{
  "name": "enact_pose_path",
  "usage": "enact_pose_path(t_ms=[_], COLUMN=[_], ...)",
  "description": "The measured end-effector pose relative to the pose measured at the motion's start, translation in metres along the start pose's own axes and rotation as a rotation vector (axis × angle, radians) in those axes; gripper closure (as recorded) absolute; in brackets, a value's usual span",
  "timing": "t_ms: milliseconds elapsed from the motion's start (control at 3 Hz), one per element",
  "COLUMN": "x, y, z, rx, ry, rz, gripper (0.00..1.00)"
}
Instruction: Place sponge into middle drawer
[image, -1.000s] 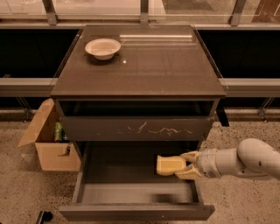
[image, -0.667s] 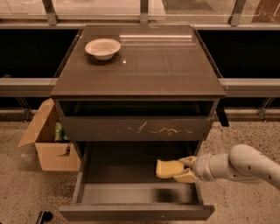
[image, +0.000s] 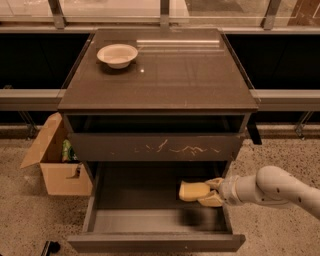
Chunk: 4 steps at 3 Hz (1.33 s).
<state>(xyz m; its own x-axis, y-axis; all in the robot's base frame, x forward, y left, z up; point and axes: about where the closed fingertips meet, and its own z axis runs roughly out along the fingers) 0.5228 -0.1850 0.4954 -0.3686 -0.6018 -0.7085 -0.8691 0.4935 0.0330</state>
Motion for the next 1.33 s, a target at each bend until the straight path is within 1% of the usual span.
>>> enact_pose_path(t_ms=[333,667,1000,1333], x=[0.003,0.004,0.004,0.012], y=[-0.008,-0.014,-0.017,-0.019], z=[0.008,0.009,0.000,-0.041], rx=[0.007,0.012,0.012,-0.001], ry=[0.006,-0.006,-0.048,-0.162], rz=[0.006,0.011,0.028,0.110], gripper=[0.60,0.29,0.06,0.00])
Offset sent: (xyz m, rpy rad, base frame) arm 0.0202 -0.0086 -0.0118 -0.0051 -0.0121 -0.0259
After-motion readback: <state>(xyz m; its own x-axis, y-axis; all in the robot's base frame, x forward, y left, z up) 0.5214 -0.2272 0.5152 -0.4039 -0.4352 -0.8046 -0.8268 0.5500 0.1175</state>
